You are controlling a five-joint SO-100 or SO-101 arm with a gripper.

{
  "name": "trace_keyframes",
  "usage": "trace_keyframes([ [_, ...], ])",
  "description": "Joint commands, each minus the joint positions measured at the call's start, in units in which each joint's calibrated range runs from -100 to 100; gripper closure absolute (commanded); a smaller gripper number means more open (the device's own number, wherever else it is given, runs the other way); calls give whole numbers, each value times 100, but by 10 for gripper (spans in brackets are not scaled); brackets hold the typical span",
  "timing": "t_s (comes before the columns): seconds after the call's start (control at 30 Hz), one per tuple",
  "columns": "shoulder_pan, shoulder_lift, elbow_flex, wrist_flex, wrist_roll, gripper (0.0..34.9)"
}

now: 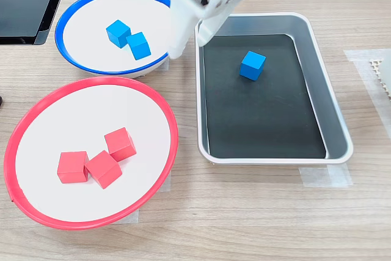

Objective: Resolve any anomalies and move all blocks to matching dishes

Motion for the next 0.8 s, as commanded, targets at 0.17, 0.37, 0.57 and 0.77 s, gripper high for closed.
trace_keyframes([
  [0.17,1404,-1139,2021,45,1597,217],
  [0.37,1432,-1019,2476,-409,1739,186],
  [0.57,1357,-883,2840,-681,1861,166],
  [0.77,1348,-738,3241,-1193,1934,167],
])
